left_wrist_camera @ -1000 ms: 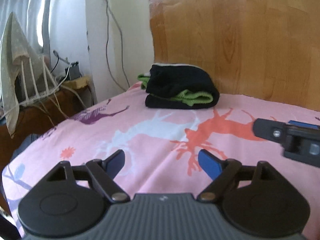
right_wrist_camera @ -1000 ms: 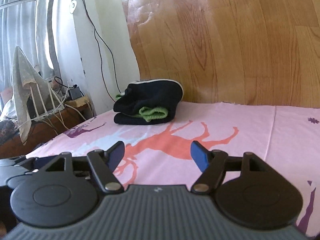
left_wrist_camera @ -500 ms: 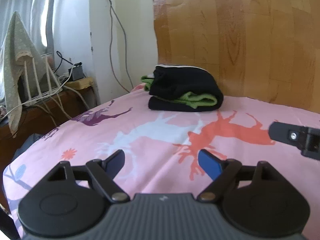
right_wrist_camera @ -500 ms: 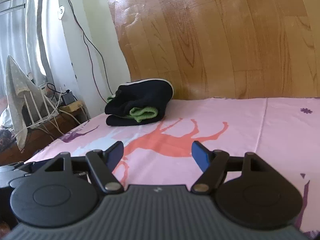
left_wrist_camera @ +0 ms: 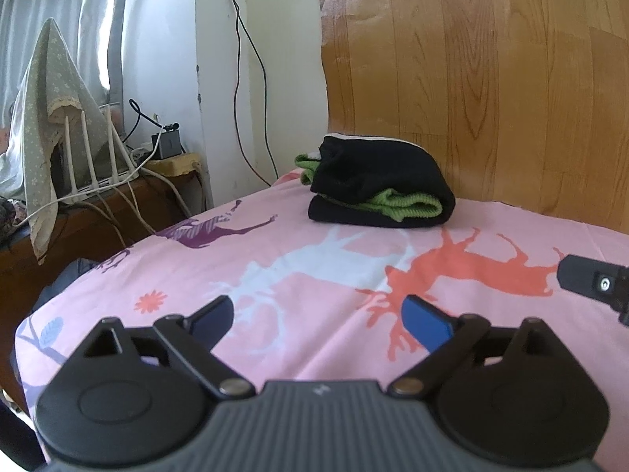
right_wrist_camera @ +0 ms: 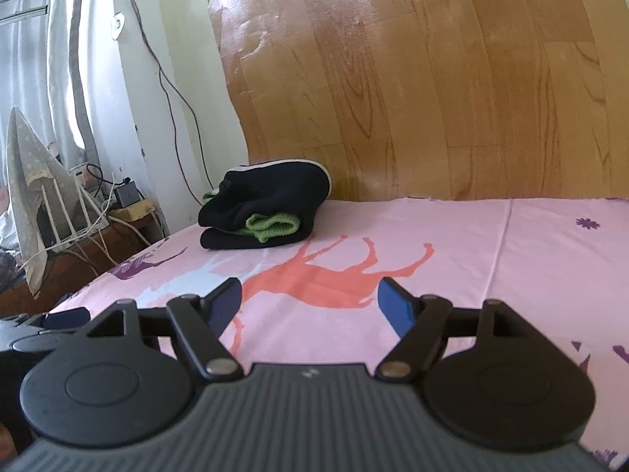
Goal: Fold small clothes
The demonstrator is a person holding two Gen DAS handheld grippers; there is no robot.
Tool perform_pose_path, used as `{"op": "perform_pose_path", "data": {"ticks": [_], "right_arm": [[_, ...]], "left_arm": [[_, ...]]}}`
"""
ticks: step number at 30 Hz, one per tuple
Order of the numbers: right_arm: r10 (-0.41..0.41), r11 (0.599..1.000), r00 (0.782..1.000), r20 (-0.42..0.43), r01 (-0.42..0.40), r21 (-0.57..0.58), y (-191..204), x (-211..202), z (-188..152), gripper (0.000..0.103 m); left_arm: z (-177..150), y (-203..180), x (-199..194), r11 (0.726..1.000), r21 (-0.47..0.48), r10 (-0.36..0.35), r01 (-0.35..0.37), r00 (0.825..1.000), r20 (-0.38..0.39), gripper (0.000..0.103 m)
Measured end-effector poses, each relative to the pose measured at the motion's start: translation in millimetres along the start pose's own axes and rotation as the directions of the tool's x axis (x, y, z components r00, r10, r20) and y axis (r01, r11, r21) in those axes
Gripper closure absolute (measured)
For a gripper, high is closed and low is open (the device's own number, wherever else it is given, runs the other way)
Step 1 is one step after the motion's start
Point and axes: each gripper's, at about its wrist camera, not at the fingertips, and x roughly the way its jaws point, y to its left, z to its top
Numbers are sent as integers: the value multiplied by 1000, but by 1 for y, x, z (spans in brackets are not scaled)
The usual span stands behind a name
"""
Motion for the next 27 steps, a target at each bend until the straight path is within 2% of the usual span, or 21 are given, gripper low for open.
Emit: {"op": "perform_pose_path", "data": {"ticks": [7,15,27], "right_arm": [[6,1000,1000,-9,-6,2,1,0,1,23],[18,999,999,-27,-17,38,-4,1,2,23],[25,999,999,-33,-24,25,-1,2,2,23]], "left_arm": [[-1,-2,-3,1000,13,-4,4,1000,17,3],[-1,-4,-3,999,29,-22,22,999,22,2],[-2,-6,-8,999,33,-38,36,998,48,0]]}}
